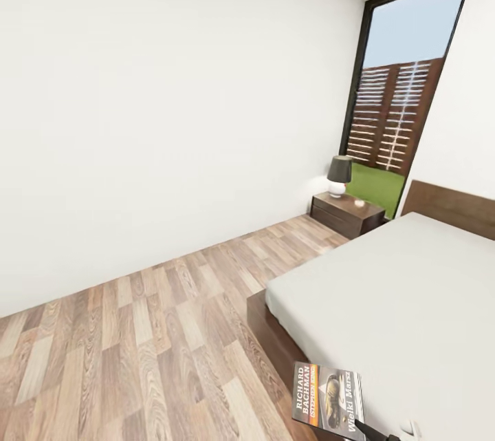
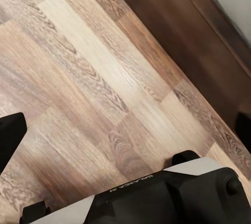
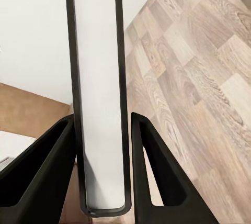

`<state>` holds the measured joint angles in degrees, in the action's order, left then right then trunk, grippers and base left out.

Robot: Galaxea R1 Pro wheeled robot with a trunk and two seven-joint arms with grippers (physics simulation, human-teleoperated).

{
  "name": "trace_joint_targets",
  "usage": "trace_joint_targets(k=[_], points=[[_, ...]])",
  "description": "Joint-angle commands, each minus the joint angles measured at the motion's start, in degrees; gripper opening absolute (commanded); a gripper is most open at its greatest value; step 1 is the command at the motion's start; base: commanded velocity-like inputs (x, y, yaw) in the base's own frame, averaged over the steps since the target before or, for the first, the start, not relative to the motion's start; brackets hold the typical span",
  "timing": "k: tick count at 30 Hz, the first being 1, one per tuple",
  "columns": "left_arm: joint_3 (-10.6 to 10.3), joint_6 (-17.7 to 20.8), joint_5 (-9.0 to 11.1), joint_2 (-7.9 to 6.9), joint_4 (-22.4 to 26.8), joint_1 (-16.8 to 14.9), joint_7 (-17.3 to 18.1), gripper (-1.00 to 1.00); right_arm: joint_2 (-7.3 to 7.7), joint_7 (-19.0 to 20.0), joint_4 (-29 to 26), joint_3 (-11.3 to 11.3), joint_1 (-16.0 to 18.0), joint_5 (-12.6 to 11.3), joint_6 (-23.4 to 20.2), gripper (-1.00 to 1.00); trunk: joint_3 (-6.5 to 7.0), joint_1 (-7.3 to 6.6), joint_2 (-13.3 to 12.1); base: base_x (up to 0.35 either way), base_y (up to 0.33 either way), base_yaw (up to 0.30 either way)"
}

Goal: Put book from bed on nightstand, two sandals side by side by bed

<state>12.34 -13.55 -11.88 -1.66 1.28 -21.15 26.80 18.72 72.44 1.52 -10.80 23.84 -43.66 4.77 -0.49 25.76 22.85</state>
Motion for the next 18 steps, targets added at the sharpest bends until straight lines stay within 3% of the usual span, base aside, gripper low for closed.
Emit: trace_joint_targets(k=[1, 18], points=[[0.5, -0.2, -0.6, -0.01, -0.1, 0.0, 0.1, 1.0, 0.0, 0.2, 0.2, -0.5, 0.1, -0.4, 0.5, -1.0, -0.05, 0.03, 0.1, 0.0, 0.0, 0.198], [0.5, -0.2, -0.6, -0.01, -0.1, 0.0, 0.1, 1.0, 0.0, 0.2, 0.1, -0.5, 0.1, -0.4, 0.5, -1.0, -0.05, 0.03, 0.1, 0.0, 0.0, 0.199]])
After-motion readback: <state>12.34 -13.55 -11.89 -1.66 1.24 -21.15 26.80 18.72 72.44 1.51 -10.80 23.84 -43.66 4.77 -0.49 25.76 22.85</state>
